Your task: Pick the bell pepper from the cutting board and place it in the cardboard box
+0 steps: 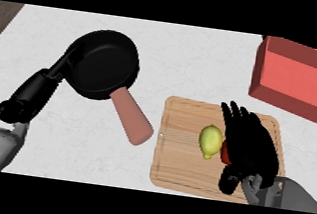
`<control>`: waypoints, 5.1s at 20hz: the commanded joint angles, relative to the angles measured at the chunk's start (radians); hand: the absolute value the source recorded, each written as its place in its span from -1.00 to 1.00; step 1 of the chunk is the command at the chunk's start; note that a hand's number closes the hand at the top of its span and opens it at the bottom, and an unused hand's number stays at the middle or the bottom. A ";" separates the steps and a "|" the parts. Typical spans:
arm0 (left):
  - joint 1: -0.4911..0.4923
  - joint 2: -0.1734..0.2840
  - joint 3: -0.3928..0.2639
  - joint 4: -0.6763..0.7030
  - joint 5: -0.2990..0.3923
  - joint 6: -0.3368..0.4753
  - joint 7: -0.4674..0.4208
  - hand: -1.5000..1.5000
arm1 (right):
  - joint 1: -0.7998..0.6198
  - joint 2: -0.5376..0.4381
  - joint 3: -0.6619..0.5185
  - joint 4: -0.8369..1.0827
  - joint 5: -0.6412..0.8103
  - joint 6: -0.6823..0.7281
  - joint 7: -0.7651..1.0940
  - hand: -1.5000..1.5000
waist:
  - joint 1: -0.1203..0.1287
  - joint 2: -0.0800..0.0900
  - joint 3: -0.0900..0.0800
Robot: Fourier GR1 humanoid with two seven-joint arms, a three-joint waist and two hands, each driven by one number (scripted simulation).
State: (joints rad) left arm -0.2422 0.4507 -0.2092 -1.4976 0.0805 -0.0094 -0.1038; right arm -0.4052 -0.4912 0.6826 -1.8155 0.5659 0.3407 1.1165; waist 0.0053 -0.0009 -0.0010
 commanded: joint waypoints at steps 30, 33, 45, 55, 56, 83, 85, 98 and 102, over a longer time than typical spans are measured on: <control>0.053 -0.101 0.131 -0.053 -0.103 -0.124 0.014 0.00 | 0.191 0.247 -0.184 0.286 0.364 0.042 -0.147 -1.00 | -0.005 0.000 0.001; 0.025 -0.122 0.137 -0.028 -0.150 -0.120 0.013 0.00 | 0.187 0.186 -0.223 0.309 0.373 0.076 -0.283 1.00 | -0.005 0.001 0.001; -0.024 -0.125 0.198 0.022 -0.142 -0.174 0.014 0.00 | 0.131 0.225 -0.132 0.353 0.594 -0.096 -0.431 1.00 | -0.005 0.002 0.001; 0.010 -0.136 0.169 -0.032 -0.149 -0.166 0.035 0.00 | 0.117 0.009 -0.007 0.096 0.319 -0.215 -1.230 1.00 | 0.015 0.007 0.005; 0.005 -0.154 0.161 -0.022 -0.161 -0.147 0.048 0.00 | 0.141 -0.022 -0.011 0.039 0.289 -0.228 -1.290 1.00 | -0.010 0.002 0.005; -0.003 -0.169 0.166 -0.083 -0.181 -0.181 0.082 0.00 | -0.262 -0.245 -0.770 0.709 -0.119 -0.190 -1.457 1.00 | 0.023 0.008 0.002; 0.006 -0.199 0.145 -0.017 -0.208 -0.162 0.008 0.00 | -0.347 -0.302 -0.763 0.851 -0.087 -0.157 -1.510 1.00 | 0.038 0.016 0.002; -0.018 -0.169 0.170 -0.027 -0.186 -0.207 0.012 0.00 | -0.479 -0.384 -0.551 1.315 0.185 -0.035 -1.732 1.00 | 0.070 0.028 0.004; -0.025 -0.208 0.146 -0.042 -0.200 -0.183 0.037 0.00 | -0.517 -0.413 -0.514 1.408 0.217 0.070 -1.863 -1.00 | 0.059 0.024 0.004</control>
State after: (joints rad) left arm -0.2697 0.2624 -0.0491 -1.5303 -0.1066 -0.2049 -0.0748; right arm -0.8947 -0.8885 0.1257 -0.4938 0.7385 0.3497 -0.6294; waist 0.0727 0.0265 0.0027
